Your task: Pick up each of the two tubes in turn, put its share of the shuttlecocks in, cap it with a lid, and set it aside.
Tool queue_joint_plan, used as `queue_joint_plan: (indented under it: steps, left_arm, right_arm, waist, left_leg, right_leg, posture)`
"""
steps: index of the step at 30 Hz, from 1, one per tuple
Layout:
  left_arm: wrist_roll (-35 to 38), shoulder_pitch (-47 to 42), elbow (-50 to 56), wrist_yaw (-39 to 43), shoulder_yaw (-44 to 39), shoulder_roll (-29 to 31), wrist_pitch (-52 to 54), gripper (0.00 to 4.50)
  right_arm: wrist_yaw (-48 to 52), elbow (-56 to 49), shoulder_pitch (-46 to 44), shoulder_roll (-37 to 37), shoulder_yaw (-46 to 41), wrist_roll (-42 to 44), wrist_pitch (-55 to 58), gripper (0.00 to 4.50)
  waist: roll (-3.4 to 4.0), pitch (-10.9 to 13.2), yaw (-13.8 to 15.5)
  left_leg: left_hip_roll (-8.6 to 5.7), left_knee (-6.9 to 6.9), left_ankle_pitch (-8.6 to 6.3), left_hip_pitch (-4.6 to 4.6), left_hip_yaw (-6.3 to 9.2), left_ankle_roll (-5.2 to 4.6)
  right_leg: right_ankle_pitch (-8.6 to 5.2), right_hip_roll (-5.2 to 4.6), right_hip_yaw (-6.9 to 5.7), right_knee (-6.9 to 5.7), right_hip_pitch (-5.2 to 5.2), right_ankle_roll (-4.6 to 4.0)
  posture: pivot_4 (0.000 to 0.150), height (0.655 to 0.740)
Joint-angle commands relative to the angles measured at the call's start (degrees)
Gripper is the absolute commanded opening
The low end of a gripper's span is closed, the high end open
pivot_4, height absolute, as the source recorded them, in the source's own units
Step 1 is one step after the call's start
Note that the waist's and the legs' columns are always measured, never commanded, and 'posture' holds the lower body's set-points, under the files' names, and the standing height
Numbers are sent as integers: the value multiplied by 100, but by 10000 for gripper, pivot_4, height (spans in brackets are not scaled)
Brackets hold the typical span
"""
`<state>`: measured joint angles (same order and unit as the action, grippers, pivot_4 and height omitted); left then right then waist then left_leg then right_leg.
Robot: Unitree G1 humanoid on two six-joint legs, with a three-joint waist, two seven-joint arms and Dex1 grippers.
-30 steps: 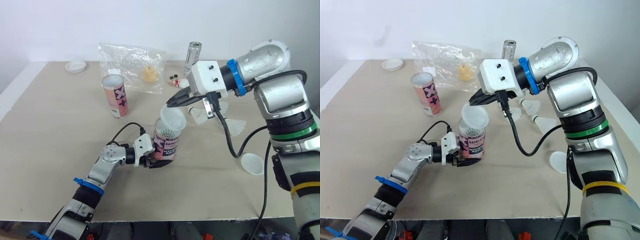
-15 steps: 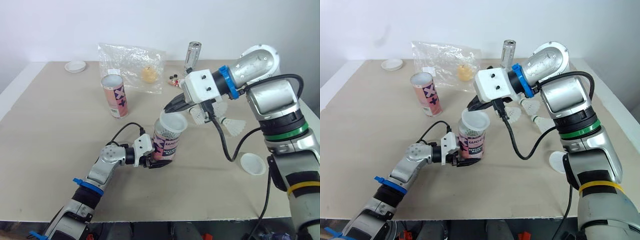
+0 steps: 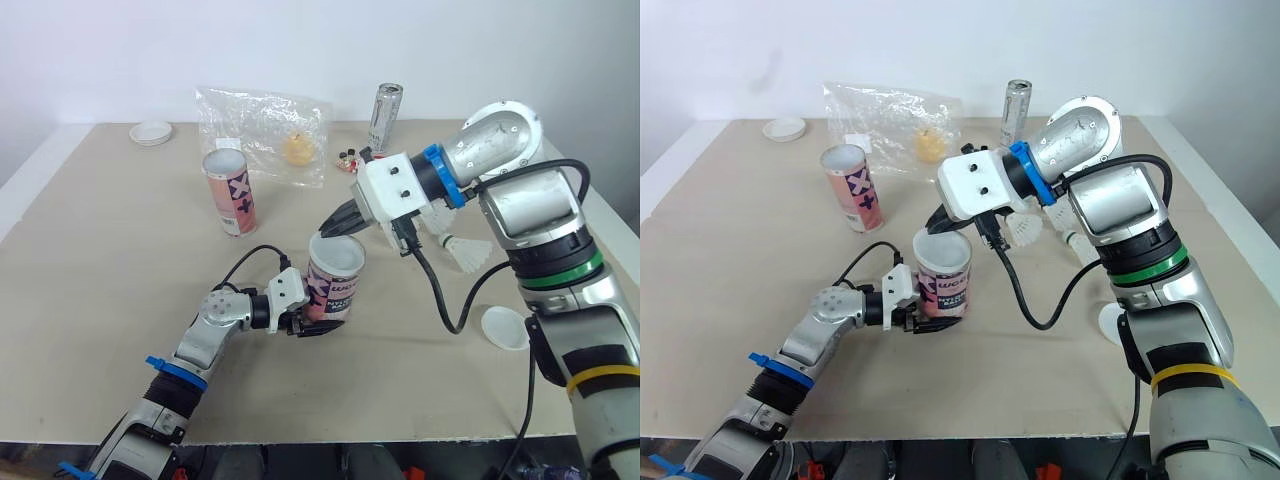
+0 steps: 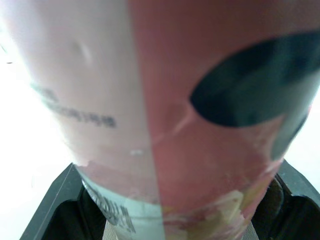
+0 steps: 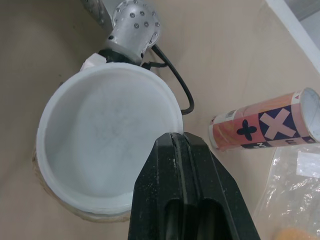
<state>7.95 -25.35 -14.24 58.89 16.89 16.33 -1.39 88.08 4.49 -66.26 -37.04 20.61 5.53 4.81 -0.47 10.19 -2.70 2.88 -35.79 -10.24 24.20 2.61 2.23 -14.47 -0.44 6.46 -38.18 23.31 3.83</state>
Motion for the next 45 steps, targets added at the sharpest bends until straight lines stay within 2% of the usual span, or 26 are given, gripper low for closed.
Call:
queue_joint_plan:
  steps: [1, 45]
  left_arm:
    - [-111, 171, -223, -34, 100, 43, 272, 32480]
    - [-108, 84, -371, -20, 49, 25, 355, 32480]
  right_arm:
    - [69, 97, -163, -38, -45, -87, -226, 641]
    - [371, 312, -673, -263, -102, 33, -438, 641]
  waist:
    - [0, 0, 0]
    - [-1, 0, -2]
  left_leg:
    - [0, 0, 0, 0, 0, 0]
    - [0, 2, 0, -2, 0, 0]
  right_leg:
    - [0, 0, 0, 0, 0, 0]
    - [-12, 0, -1, 0, 1, -24]
  posture:
    - [1500, 7400]
    - [1500, 7400]
